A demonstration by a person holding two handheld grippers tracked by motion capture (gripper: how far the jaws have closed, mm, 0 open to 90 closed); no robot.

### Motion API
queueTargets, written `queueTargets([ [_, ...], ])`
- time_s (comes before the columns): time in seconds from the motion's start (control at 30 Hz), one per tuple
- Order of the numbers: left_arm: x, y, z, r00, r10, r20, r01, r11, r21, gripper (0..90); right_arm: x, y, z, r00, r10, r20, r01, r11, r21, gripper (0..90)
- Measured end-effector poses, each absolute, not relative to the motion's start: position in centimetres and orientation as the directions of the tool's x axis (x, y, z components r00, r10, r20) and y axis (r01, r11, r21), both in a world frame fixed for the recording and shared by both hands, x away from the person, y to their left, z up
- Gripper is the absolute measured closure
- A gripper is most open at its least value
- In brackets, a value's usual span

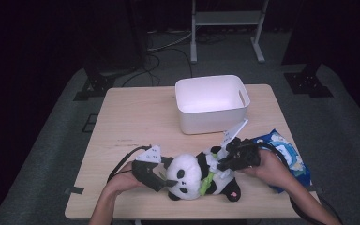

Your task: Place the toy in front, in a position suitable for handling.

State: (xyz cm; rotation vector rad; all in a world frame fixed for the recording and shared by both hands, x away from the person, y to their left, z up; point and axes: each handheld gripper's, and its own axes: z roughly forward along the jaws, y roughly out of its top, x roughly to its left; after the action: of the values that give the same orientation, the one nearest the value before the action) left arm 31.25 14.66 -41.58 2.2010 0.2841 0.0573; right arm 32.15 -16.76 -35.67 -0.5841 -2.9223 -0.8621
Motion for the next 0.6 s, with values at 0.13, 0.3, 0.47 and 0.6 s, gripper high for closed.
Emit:
queueTargets([
  [0.13, 31.4, 14.9, -41.5, 0.967, 0.239, -0.085, 0.208, -0.554, 0.806, 17.4, 31.5, -16.4, -37.3, -0.929, 0.339, 0.148, 0.367, 0.788, 0.494, 83.1],
  [0.3, 31.6, 14.8, -41.5, 0.964, 0.247, -0.101, 0.224, -0.545, 0.808, 16.6, 31.4, -16.8, -37.6, -0.925, 0.344, 0.162, 0.376, 0.767, 0.52, 83.3],
  [0.47, 31.8, 14.9, -41.4, 0.96, 0.256, -0.118, 0.241, -0.533, 0.811, 13.3, 30.9, -16.9, -38.1, -0.928, 0.326, 0.181, 0.371, 0.764, 0.528, 83.5],
  [0.6, 31.9, 14.6, -41.5, 0.955, 0.259, -0.148, 0.267, -0.523, 0.809, 10.2, 30.2, -16.5, -38.9, -0.934, 0.304, 0.19, 0.358, 0.781, 0.511, 83.7],
])
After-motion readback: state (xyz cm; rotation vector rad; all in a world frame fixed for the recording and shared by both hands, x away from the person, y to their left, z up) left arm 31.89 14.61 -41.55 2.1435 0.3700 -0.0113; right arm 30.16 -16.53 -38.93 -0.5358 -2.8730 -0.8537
